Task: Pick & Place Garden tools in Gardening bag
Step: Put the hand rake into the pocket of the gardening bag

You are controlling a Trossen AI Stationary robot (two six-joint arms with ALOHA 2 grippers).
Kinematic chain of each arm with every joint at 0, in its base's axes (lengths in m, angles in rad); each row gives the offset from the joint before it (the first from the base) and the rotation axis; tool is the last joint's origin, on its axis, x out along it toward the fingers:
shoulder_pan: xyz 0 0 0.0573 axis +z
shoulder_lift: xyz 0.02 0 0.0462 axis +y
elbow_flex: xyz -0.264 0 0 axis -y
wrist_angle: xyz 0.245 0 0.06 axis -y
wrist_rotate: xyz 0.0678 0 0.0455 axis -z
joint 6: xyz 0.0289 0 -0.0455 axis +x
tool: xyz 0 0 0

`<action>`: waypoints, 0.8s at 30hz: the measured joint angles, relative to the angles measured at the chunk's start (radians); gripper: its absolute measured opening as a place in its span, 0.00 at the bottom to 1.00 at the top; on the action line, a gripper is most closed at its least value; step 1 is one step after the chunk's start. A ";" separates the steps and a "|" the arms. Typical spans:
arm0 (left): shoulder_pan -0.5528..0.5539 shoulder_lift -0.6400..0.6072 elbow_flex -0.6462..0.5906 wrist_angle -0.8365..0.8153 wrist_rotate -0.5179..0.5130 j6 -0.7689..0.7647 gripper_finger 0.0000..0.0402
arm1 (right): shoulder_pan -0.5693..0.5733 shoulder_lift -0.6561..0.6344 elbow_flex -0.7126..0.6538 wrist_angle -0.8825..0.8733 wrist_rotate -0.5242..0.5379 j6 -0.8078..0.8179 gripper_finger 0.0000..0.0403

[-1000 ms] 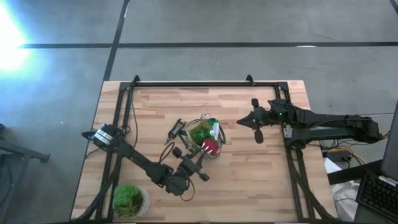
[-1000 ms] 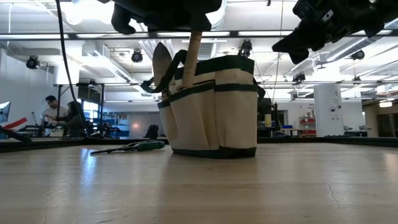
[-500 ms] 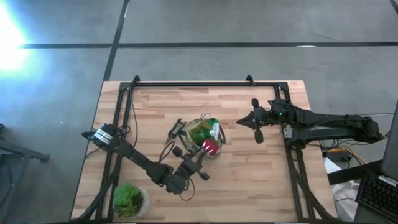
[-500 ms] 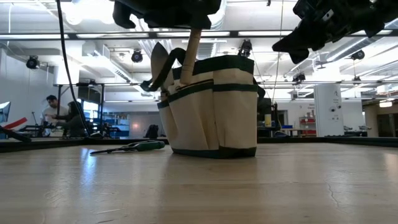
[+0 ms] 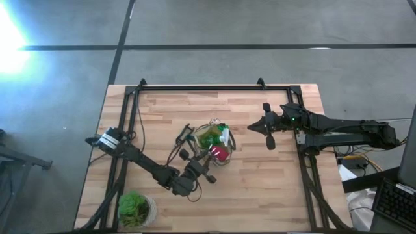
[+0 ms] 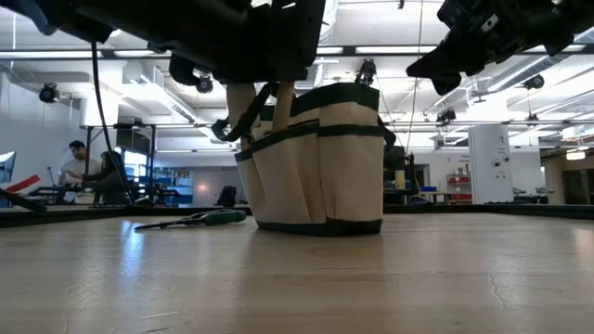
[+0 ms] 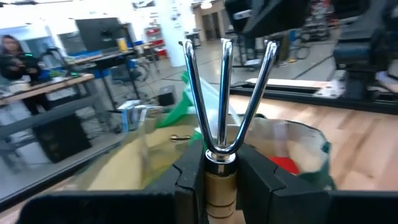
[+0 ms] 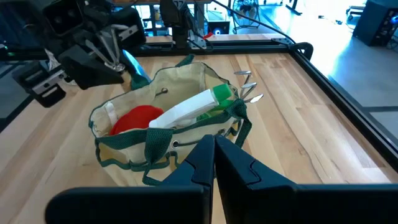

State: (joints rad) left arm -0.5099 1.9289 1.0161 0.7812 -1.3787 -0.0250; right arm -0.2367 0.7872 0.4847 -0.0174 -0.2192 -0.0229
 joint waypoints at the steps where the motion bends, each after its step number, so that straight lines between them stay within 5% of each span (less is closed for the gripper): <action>1: 0.001 0.000 -0.007 0.011 0.018 0.000 0.17 | 0.000 0.000 0.000 0.000 0.000 -0.002 0.02; 24: 0.005 0.000 -0.076 0.020 0.112 -0.044 0.17 | 0.000 0.000 0.000 -0.002 -0.002 -0.005 0.02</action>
State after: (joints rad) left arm -0.5045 1.9289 0.9398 0.8008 -1.2663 -0.0691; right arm -0.2363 0.7872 0.4843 -0.0196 -0.2210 -0.0280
